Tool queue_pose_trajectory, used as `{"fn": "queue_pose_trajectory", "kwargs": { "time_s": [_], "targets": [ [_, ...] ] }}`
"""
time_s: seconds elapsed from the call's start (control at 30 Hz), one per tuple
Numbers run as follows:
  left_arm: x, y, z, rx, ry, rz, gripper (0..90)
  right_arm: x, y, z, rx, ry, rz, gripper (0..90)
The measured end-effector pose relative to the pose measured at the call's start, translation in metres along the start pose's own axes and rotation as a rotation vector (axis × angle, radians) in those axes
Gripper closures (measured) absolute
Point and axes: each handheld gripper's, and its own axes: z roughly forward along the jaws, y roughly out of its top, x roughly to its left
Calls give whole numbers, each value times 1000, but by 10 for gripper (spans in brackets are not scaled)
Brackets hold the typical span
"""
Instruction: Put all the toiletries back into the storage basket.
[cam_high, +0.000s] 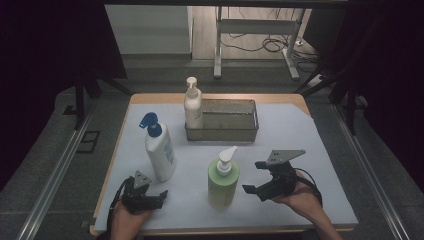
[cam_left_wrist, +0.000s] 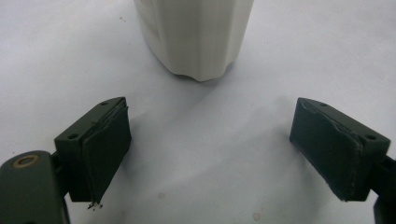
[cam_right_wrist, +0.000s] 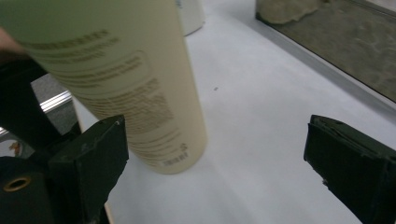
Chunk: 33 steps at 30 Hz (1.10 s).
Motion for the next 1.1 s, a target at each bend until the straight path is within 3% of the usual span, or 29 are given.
{"fn": "queue_pose_trajectory", "kwargs": {
  "time_s": [0.47,1.1],
  "targets": [
    [0,0,0,1,0,1,123,28,15,18,11,74,-66,42],
    [0,0,0,1,-1,-1,123,47,27,47,42,62,-143,25]
  ]
}}
